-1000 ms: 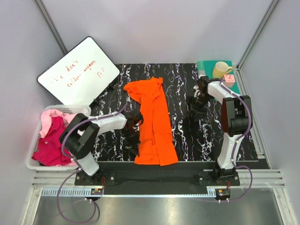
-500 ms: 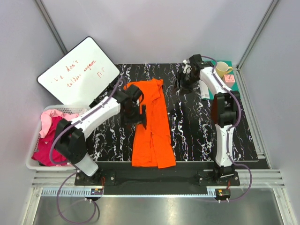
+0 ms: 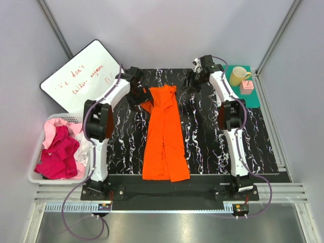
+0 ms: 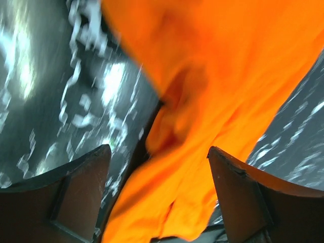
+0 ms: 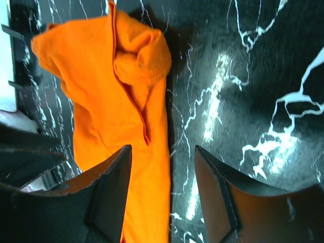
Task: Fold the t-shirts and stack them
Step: Fold the tshirt
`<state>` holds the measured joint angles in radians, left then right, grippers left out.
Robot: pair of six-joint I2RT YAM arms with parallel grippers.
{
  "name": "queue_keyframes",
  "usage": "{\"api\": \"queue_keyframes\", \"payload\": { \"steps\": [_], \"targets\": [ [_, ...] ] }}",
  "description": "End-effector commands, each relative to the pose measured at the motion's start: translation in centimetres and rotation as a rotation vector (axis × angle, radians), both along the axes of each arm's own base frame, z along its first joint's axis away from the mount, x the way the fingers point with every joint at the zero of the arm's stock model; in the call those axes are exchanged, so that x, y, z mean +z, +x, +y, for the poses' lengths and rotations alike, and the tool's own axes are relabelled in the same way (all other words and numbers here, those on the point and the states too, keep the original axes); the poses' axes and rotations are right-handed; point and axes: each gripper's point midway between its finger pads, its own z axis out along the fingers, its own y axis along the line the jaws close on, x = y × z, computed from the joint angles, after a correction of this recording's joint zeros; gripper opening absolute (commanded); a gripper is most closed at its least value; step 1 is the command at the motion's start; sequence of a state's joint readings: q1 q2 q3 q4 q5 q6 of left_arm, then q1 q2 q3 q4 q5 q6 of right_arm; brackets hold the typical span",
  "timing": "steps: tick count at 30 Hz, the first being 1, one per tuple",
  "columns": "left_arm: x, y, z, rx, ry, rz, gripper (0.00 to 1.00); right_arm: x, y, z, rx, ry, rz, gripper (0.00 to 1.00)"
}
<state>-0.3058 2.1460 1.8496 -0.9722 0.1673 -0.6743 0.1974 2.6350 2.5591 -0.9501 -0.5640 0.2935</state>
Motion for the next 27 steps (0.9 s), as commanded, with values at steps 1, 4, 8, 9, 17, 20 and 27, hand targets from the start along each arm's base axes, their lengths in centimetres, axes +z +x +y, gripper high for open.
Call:
{"api": "queue_keyframes", "payload": {
  "steps": [1, 4, 8, 9, 17, 20, 27],
  "targets": [
    [1.6, 4.0, -2.0, 0.037, -0.182, -0.056, 0.82, 1.6, 1.0, 1.4, -0.013, 0.076, -0.016, 0.60],
    [0.8, 5.7, -1.8, 0.067, -0.196, -0.057, 0.81, 0.6, 1.2, 2.2, -0.025, 0.109, 0.015, 0.59],
    [-0.9, 7.0, -0.9, 0.118, -0.181, -0.038, 0.77, -1.1, 1.3, 3.5, -0.024, 0.137, 0.039, 0.58],
    [-1.7, 7.1, -0.8, 0.130, -0.177, -0.020, 0.76, -1.3, 1.2, 3.7, -0.030, 0.149, 0.055, 0.59],
    [-4.9, 7.2, 0.0, 0.178, -0.121, 0.039, 0.54, -3.5, 1.0, 6.8, -0.038, 0.179, 0.093, 0.57],
    [-5.5, 7.7, 0.2, 0.192, -0.108, 0.041, 0.30, -3.4, 1.1, 7.9, -0.040, 0.191, 0.081, 0.56],
    [-5.6, 11.2, -0.2, 0.182, -0.115, -0.023, 0.00, -3.9, 0.5, 10.4, -0.051, 0.216, 0.114, 0.00]
  ]
}}
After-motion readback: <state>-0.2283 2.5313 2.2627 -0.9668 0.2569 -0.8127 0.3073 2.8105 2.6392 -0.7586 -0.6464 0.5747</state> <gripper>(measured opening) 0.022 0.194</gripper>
